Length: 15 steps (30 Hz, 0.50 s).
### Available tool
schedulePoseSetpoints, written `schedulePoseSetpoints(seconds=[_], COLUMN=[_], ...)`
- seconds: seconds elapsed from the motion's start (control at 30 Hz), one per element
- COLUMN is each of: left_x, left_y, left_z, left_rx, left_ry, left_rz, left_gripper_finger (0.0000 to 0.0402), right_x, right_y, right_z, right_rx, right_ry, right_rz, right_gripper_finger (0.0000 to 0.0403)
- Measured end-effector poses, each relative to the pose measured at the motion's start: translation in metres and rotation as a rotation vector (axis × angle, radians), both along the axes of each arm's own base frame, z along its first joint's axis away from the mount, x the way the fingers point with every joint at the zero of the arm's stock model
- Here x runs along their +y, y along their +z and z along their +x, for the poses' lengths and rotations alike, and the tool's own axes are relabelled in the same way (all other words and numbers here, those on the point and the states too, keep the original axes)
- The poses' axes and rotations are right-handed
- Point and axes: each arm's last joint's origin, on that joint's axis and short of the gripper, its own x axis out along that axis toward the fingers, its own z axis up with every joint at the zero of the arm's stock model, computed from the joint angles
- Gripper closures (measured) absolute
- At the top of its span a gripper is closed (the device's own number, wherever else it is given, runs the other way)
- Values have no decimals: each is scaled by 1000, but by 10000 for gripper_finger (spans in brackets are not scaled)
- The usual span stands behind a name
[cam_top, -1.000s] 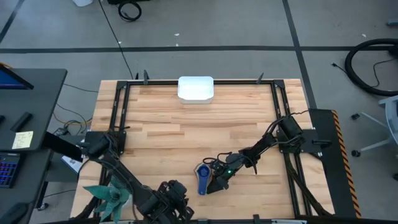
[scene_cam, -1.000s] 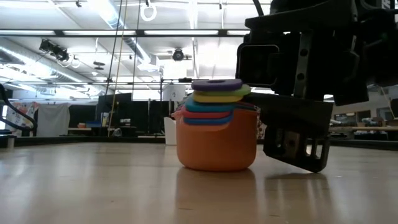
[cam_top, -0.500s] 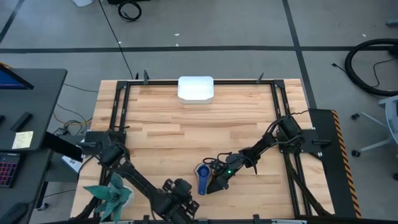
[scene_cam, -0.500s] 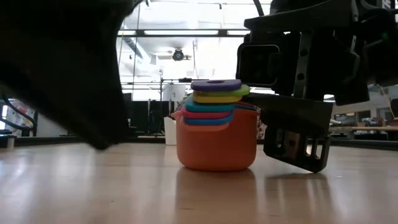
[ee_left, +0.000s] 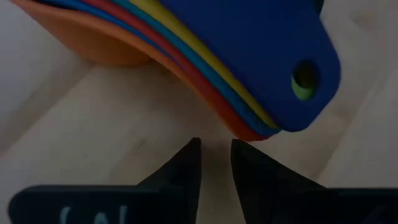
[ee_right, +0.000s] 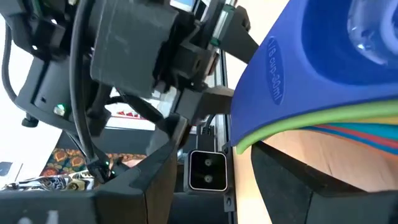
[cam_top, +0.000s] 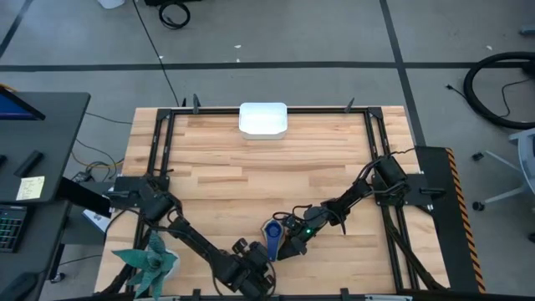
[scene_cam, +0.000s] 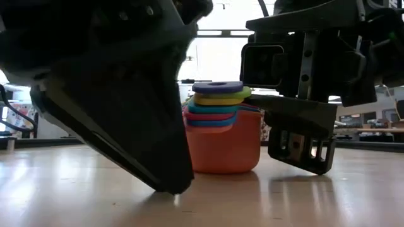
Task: Nest measuring cups in basket
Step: Put the stacked measuring cups into the white bin
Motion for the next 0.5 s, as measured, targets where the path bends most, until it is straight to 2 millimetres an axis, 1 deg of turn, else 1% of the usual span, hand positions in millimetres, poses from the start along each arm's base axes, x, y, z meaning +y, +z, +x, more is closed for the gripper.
schedulePoseSetpoints(seconds=[0.4,0.5], left_x=[2,2], left_y=[-2,-2], left_z=[0,0], left_rx=[0,1], left_ry=[-13,-14], left_rz=[56,58], left_gripper_finger=[308,308], right_x=[0,0], right_y=[0,0], right_z=[0,0], right_rx=[11,1], right_ry=[-11,18], right_rz=[14,8], right_gripper_finger=[192,192])
